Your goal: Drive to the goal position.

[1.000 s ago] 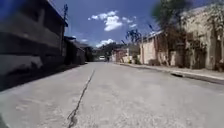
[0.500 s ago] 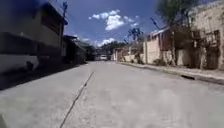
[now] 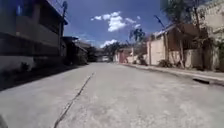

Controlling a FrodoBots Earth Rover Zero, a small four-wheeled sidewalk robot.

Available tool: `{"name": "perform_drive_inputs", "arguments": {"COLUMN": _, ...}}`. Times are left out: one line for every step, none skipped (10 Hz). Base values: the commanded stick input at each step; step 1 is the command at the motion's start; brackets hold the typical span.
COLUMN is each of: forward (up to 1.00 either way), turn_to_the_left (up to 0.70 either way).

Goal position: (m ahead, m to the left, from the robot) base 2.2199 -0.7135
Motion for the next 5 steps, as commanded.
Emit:
{"name": "perform_drive_inputs", "arguments": {"forward": 1.0, "turn_to_the_left": 0.0}}
{"name": "perform_drive_inputs", "arguments": {"forward": 1.0, "turn_to_the_left": 0.0}}
{"name": "perform_drive_inputs", "arguments": {"forward": 1.0, "turn_to_the_left": 0.0}}
{"name": "perform_drive_inputs", "arguments": {"forward": 1.0, "turn_to_the_left": 0.0}}
{"name": "perform_drive_inputs", "arguments": {"forward": 1.0, "turn_to_the_left": 0.0}}
